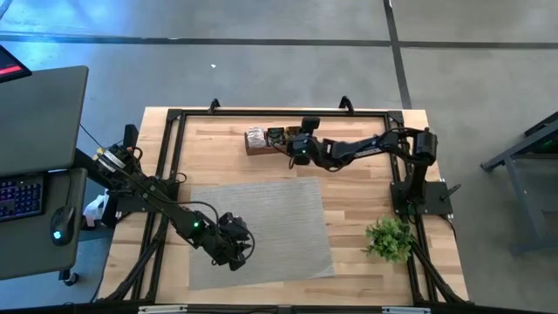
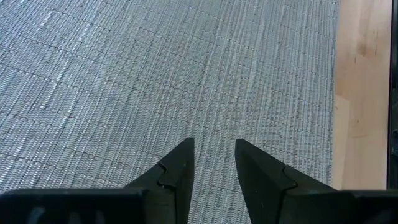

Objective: Pick & Place Tea
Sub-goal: Put the yellow tea bag into the right section of the wooden organizer, then return to Home Position

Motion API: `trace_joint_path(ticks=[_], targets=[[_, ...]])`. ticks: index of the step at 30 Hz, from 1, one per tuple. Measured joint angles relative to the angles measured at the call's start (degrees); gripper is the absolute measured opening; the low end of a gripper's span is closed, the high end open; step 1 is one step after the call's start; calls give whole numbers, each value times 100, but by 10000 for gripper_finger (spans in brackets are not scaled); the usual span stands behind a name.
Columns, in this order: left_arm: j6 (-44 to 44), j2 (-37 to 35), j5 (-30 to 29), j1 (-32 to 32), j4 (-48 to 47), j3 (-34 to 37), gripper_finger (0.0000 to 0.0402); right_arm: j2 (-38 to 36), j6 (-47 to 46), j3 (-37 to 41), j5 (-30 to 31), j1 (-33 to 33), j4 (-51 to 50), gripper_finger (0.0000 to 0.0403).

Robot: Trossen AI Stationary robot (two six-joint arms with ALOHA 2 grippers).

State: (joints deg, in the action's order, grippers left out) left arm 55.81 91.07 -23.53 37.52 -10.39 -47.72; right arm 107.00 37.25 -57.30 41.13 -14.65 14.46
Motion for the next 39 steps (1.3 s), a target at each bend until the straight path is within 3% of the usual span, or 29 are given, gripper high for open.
trace_joint_path(ticks=[6, 13, 18, 22, 25, 31, 35, 39], targets=[[0, 0, 0, 0, 0, 0, 115, -79, -141, 2, 984, 237, -45, 133], [-4, 0, -18, -1, 10, 0, 115, -438, -491, 4, 91, 603, -27, 122], [-26, -182, -417, 9, -26, 4, 115, -1053, -535, 4, 177, 1236, -192, 99], [-436, -892, -626, 177, -6, 4, 115, -1963, -667, 4, 23, 1917, -1058, 84], [-1068, -1638, -667, 199, -46, 4, 115, -2847, -1543, 4, -310, 2357, -2169, 75], [-2721, -3538, -741, 195, -541, 0, 115, -4600, -3864, 61, -1931, 2925, -4452, 57], [-3937, -4626, -711, 194, -1156, 58, 115, -5615, -3936, 869, -2629, 3385, -3891, 44], [-4715, -5466, -296, 190, -1206, 434, 115, -6704, -3536, 2155, -2848, 3675, -2787, 34]])
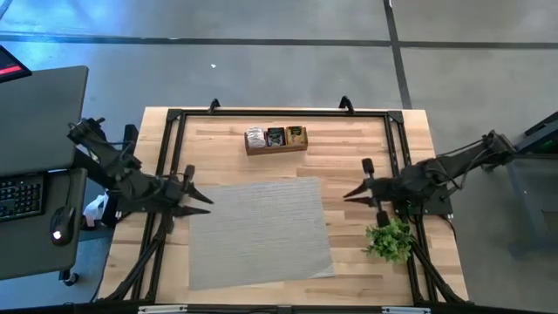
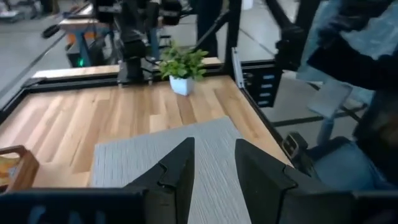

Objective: Pick & Place Tea
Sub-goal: Return to Home Position

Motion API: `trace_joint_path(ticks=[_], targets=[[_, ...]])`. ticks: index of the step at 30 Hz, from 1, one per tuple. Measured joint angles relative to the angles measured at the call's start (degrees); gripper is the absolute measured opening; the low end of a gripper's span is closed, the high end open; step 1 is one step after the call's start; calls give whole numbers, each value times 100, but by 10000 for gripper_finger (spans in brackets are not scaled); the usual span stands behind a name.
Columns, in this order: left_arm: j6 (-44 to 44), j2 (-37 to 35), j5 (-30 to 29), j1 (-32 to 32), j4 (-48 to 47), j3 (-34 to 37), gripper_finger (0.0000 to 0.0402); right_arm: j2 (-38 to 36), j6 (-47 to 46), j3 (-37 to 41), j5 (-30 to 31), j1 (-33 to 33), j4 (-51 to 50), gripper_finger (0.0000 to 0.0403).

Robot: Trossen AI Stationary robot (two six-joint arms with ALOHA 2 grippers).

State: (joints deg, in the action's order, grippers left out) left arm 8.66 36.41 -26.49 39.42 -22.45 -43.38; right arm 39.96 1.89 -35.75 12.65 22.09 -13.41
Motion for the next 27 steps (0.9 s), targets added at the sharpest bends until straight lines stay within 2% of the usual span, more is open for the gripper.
trace_joint_path(ticks=[4, 6, 10, 13, 17, 21, 24, 27], targets=[[-281, -732, 32, 0, -6, 522, 115, -1055, 58, 1118, 28, -8, 1088, 30], [-432, -1148, -6, -2, 75, 854, 115, -1546, -36, 1509, -196, -45, 1381, 30], [-1049, -1984, -58, -3, 882, 1663, 115, -2440, -145, 1998, -912, -40, 1410, 30], [-1457, -2629, 97, -2, 1213, 2239, 115, -3009, -104, 2238, -962, -44, 1390, 30], [-1480, -3563, 63, -3, 1232, 2750, 115, -3604, 244, 2433, -939, -48, 1233, 30], [-1953, -3583, 14, -9, 1625, 3114, 115, -3989, 568, 2608, -901, -141, 1264, 30], [-2446, -3514, 133, -17, 2439, 3415, 115, -3933, 586, 2668, -741, -284, 1286, 30], [-2571, -3560, 311, -92, 2620, 3786, 115, -3844, 573, 2655, -622, -449, 1205, 30]])
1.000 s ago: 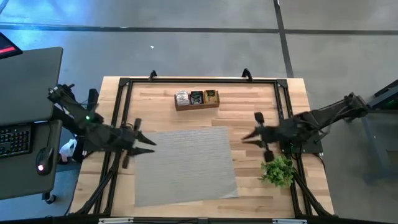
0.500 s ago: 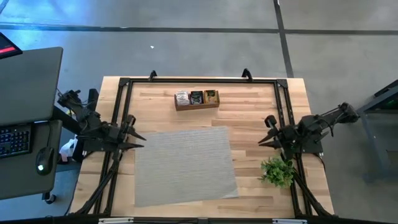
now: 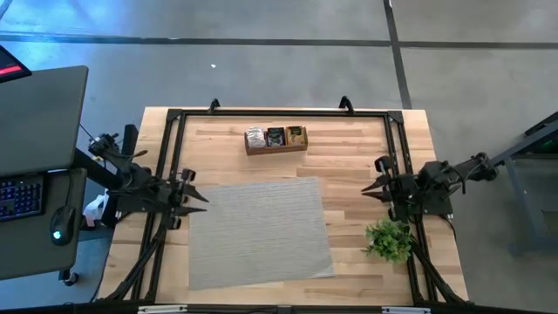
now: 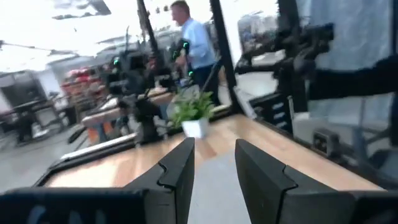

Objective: Pick & Place Tea
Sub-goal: Return to Home Position

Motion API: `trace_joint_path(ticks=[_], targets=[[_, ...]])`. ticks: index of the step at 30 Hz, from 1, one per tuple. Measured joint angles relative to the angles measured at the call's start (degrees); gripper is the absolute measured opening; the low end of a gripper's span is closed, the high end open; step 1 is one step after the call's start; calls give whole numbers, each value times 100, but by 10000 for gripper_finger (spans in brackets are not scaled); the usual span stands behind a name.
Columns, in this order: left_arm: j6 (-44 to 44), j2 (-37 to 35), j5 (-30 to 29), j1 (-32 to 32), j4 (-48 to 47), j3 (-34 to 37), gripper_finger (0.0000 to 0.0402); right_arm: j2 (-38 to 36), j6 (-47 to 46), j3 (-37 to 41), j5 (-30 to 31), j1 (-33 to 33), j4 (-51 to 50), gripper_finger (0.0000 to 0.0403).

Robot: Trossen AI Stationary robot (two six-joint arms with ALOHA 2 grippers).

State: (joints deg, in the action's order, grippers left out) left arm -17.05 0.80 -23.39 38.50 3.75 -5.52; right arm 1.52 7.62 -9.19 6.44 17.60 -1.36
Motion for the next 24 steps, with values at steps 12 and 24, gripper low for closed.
trace_joint_path(ticks=[12, 24], targets=[[399, -41, 692, -1440, 179, 411, 115, -85, -162, 506, -770, -580, 378, 24], [1456, 96, 797, -2126, -183, 416, 115, 37, -907, 861, -831, -712, 304, 26]])
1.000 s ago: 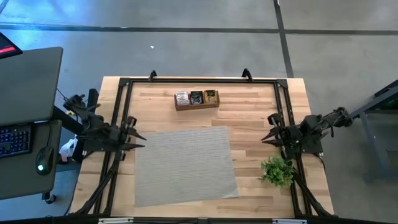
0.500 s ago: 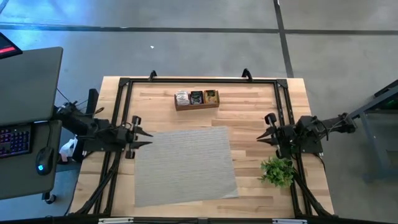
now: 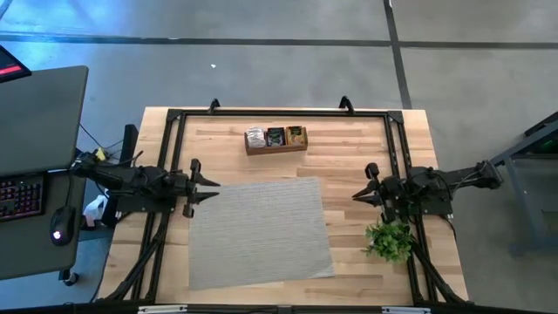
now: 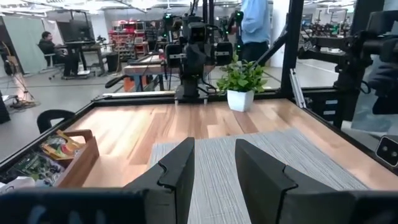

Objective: Pick & Place Tea
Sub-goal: Return to Home Position

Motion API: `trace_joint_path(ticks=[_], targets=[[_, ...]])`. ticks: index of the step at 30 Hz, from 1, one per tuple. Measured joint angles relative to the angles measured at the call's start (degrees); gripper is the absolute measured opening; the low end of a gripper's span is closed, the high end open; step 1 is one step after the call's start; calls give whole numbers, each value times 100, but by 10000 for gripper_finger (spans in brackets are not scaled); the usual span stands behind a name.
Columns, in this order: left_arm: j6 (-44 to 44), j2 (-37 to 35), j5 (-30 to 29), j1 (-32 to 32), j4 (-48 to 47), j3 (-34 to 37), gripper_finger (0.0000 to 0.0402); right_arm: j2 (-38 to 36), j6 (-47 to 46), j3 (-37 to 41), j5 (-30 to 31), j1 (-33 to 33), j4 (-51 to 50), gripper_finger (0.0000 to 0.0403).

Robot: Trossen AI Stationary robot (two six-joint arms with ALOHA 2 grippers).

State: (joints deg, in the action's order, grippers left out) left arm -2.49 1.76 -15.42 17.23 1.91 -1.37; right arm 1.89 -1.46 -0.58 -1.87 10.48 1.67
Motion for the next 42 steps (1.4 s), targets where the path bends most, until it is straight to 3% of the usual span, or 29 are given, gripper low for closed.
trace_joint_path(ticks=[16, 17, 20, 22, 26, 29, 32, 38, 42], targets=[[-20, -7, 0, 2, 9, 4, 115, 0, -131, 0, 88, 3, 4, 32], [-19, -7, 0, 2, 9, 6, 115, 2, -505, 0, 414, 6, 93, 31], [-18, -7, 0, 2, 11, 7, 115, -13, -2109, 0, 2546, -12, 689, 28], [-18, -7, -2, 2, 9, 9, 115, -5, -2676, 0, 3734, -6, 767, 28], [-18, -9, -4, 2, 11, 9, 115, -2, -2916, 0, 5541, -8, 795, 34], [-18, -7, -4, 2, 11, 9, 115, -2, -2553, 0, 6258, -6, 802, 38], [-18, -8, -4, 2, 11, 9, 115, -3, -1913, 0, 6501, -6, 802, 40], [-16, -9, -7, 2, 11, 9, 115, -2, -543, 0, 6412, -4, 797, 35], [-16, -9, -7, 2, 11, 9, 115, 0, -1204, 0, 5884, 5, 758, 37]])
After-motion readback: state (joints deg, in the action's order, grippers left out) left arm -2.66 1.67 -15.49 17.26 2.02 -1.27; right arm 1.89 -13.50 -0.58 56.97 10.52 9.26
